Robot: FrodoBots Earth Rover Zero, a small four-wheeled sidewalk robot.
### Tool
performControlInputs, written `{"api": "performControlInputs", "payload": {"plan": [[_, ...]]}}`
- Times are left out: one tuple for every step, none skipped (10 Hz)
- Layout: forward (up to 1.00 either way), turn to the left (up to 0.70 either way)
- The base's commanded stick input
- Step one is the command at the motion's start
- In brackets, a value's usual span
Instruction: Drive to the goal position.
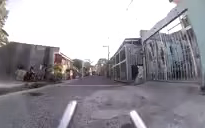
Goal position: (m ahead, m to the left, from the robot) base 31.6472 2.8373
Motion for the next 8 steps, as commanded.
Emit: {"api": "performControlInputs", "payload": {"plan": [[0.7,0.0],[0.7,0.0],[0.7,0.0],[0.7,0.0],[0.7,0.0],[0.7,0.0],[0.7,0.0],[0.7,0.0]]}}
